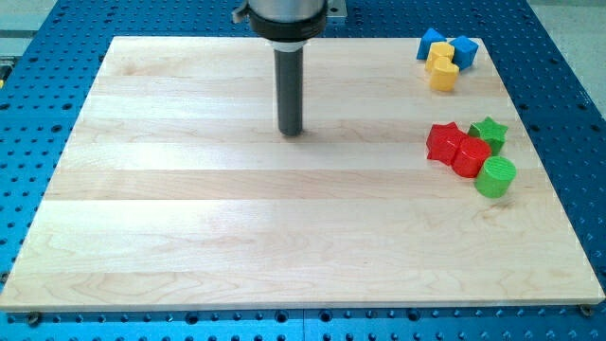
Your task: Push the green star into the red blocks
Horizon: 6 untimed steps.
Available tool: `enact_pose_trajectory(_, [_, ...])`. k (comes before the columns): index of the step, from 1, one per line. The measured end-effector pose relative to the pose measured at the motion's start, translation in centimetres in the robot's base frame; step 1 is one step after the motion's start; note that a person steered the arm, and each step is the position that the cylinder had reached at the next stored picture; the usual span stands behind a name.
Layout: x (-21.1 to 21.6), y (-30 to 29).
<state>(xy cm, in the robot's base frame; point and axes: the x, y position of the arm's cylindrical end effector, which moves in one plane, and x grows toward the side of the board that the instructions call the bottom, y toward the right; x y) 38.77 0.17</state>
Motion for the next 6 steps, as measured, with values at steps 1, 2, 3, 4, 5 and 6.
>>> enact_pose_trajectory(1, [1.0, 6.7])
enact_pose_trajectory(2, [-0.4, 10.7])
enact_pose_trajectory(3, [-3.7, 18.9])
enact_pose_trajectory(4, [-3.7, 28.9])
enact_pose_trajectory(5, [-1.5, 29.2])
enact_pose_trajectory(6, [2.8, 25.4])
